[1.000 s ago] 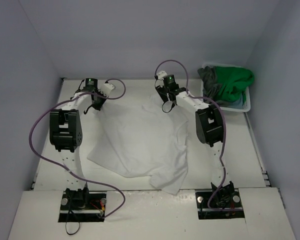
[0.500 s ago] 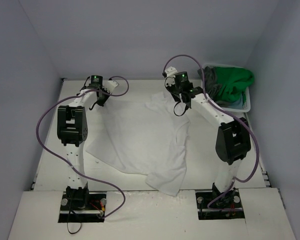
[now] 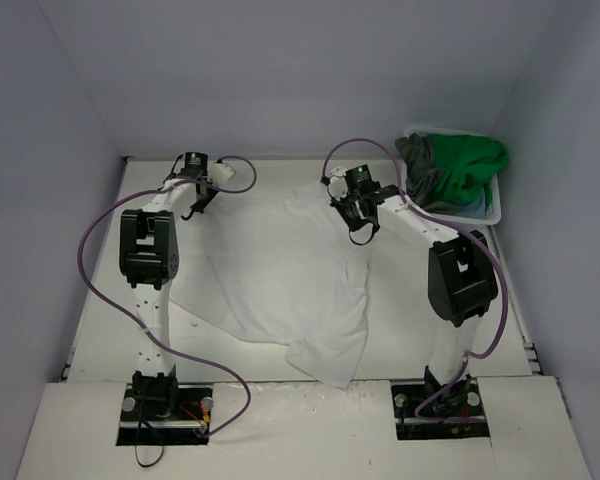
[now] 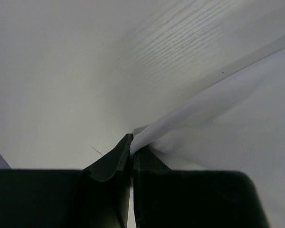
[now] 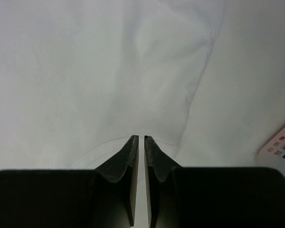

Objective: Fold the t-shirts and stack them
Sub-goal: Flatten out the tshirt

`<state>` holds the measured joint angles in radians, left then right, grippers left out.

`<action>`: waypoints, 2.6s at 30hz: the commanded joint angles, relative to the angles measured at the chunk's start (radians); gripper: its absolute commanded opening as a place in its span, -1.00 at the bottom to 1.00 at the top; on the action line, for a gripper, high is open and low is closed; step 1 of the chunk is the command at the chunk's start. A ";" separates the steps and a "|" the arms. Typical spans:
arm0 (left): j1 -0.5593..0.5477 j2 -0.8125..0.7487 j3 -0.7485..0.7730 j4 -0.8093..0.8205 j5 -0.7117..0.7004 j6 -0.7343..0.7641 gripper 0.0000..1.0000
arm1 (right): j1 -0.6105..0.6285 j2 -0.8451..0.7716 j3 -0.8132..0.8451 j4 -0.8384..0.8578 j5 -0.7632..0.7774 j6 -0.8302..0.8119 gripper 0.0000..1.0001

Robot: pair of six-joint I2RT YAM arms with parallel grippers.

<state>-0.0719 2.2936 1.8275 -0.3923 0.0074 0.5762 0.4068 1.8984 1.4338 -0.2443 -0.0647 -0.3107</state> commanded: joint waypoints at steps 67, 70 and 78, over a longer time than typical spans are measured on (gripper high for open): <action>0.066 -0.465 -0.643 -0.418 0.315 0.010 -1.00 | 0.150 0.114 0.074 -0.018 -0.072 0.038 -1.00; 0.066 -0.430 -0.652 -0.405 0.278 -0.006 -1.00 | 0.148 0.120 0.071 -0.016 -0.076 0.038 -1.00; 0.067 -0.445 -0.715 -0.384 0.229 -0.012 -1.00 | 0.139 0.165 0.060 0.016 -0.073 0.010 -1.00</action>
<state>-0.0120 1.8248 1.1767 -0.8192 0.3016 0.5491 0.5579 2.0602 1.4796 -0.2600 -0.1387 -0.2855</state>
